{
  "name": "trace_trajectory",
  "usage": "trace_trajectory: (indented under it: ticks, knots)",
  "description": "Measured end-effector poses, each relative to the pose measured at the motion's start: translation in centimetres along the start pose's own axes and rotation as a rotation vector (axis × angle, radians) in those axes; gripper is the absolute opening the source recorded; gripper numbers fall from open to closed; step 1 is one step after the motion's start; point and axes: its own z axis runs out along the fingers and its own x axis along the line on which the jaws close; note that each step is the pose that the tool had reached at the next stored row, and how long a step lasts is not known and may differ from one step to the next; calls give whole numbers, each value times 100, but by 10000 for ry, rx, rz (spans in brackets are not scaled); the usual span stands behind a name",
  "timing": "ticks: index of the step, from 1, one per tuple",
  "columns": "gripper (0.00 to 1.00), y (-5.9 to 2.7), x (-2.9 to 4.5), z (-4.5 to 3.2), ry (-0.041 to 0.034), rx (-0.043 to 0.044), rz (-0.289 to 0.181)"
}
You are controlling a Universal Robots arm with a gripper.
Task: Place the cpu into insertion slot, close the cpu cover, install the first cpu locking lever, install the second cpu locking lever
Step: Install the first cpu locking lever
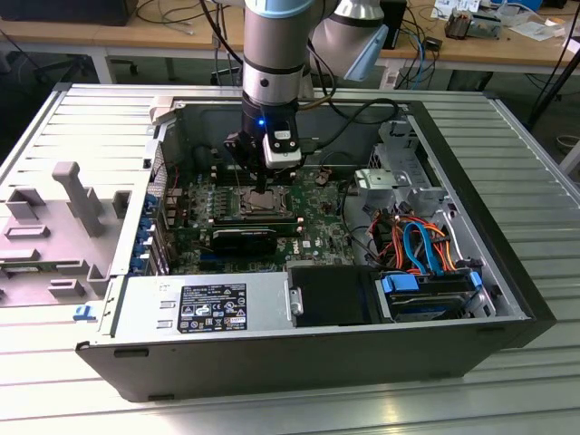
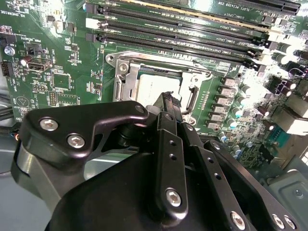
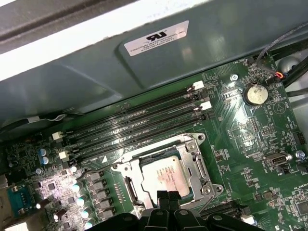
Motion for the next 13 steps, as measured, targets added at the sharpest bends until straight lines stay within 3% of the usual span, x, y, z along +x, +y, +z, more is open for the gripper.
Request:
trace_trajectory:
  ticks: [13]
  knots:
    - [11, 0, 0, 0, -5, 10, -187]
